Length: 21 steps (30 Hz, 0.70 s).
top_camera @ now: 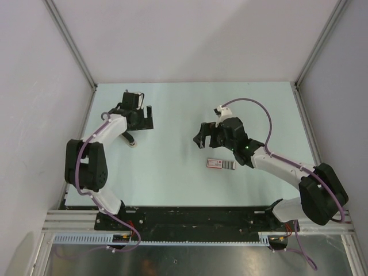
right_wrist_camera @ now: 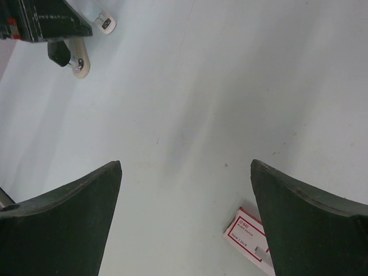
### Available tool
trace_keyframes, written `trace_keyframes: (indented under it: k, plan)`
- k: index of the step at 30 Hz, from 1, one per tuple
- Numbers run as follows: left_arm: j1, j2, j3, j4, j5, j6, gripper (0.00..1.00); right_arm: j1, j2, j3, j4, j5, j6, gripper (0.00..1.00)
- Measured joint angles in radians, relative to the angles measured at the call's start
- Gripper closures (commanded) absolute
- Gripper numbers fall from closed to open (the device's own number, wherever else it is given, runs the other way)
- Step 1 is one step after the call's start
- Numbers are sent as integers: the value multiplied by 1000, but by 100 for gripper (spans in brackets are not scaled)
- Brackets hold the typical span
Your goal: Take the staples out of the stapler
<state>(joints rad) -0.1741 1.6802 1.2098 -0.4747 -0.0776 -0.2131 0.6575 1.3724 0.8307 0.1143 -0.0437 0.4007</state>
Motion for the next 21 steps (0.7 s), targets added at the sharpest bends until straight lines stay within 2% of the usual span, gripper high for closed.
trace_keyframes:
  k: [10,21]
  plan:
    - [55,111,104,-9,-75,-53,0,0,-8,-20,20,-23,-26,1]
    - [99,219,165,-31,-79,-103,1,-1,8,-34,58,-53,-63,1]
